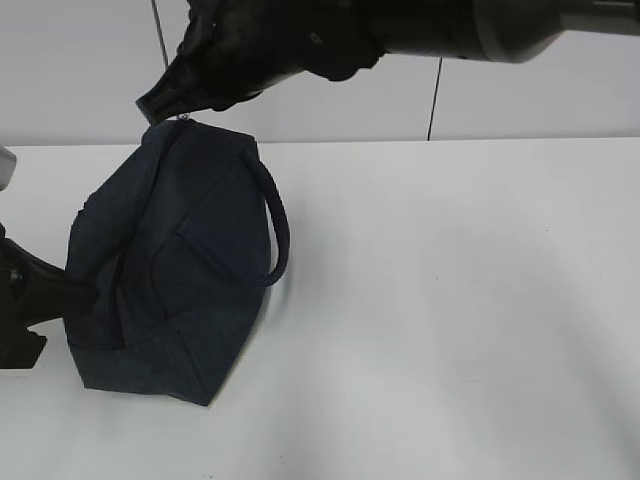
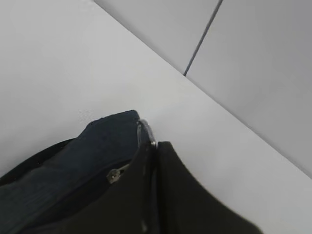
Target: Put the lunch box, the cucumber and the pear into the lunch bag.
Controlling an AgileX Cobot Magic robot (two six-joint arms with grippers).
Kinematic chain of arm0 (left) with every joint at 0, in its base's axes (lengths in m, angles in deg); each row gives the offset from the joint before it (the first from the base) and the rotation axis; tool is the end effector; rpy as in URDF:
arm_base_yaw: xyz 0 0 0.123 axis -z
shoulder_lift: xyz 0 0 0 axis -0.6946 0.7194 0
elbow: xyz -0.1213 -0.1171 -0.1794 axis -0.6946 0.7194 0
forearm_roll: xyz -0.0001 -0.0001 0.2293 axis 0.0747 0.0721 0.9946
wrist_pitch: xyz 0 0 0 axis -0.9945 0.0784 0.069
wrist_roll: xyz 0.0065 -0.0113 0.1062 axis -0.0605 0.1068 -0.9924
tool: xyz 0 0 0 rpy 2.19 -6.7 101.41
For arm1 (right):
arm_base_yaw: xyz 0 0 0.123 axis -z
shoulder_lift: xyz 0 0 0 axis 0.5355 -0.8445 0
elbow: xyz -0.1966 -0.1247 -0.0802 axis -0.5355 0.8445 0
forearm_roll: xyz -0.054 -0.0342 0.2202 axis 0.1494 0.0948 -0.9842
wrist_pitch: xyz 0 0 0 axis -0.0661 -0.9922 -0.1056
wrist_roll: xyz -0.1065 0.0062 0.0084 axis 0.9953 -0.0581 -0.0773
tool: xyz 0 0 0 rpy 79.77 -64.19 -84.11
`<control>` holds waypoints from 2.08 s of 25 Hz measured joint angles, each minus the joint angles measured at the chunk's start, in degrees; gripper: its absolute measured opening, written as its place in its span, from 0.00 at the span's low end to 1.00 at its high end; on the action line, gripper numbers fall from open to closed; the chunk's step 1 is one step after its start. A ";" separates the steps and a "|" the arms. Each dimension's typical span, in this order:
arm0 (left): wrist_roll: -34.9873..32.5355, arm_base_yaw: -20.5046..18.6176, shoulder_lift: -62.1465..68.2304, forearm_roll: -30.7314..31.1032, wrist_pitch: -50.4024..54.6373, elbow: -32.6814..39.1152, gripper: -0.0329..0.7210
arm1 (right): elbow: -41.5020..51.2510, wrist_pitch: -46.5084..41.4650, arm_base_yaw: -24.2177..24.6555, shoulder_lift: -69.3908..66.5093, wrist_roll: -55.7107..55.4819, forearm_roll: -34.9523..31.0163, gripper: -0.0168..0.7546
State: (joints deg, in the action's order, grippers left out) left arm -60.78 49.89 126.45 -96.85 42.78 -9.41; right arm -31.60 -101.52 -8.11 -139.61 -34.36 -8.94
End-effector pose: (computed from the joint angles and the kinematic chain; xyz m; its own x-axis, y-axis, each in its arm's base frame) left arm 0.2119 -0.0694 0.1844 -0.5515 0.4597 -0.6961 0.6734 0.7378 -0.0462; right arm 0.3524 0.2740 0.2758 -0.2743 -0.4713 -0.8382 -0.5715 0.7809 -0.2521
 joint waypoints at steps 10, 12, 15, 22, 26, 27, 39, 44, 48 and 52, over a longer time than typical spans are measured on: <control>0.00 0.00 -0.05 -0.31 0.18 0.00 0.05 | 0.00 2.52 3.32 -0.79 -1.02 -0.34 0.02; 0.00 0.00 -0.05 -0.31 0.18 0.00 0.05 | 0.00 2.93 4.12 -1.37 -1.16 -0.34 0.02; 0.00 0.00 -0.05 -0.31 0.18 0.00 0.05 | 0.00 4.21 5.28 -2.06 -1.75 -2.16 0.02; 0.00 0.00 -0.05 -0.20 0.18 0.00 0.05 | -0.13 5.92 9.39 -4.70 -2.09 -12.43 0.02; 0.00 0.00 -0.05 -0.25 0.13 0.00 0.05 | -0.25 6.17 10.97 -5.68 -0.50 -18.14 0.02; 0.00 0.00 -0.05 -0.25 0.13 0.00 0.05 | -0.25 6.48 11.31 -5.83 -0.20 -19.22 0.02; 0.00 0.00 -0.05 0.22 -0.23 -0.05 0.05 | -1.05 13.10 12.86 -10.81 0.39 -22.46 0.02; 0.00 0.00 -0.05 -0.38 -0.76 -0.12 0.05 | -1.05 14.26 14.17 -11.63 0.47 -22.46 0.02; 0.00 0.00 -0.05 -0.32 -0.79 -0.16 0.05 | -1.05 14.41 15.52 -13.17 0.47 -23.53 0.02; 0.00 0.00 -0.05 1.53 1.06 0.49 0.04 | -1.18 14.81 18.28 -14.11 0.47 -23.07 0.02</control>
State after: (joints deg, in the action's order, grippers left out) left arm -60.78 49.89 126.40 -95.32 43.84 -8.92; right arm -32.78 -86.71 10.17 -153.72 -33.89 -32.01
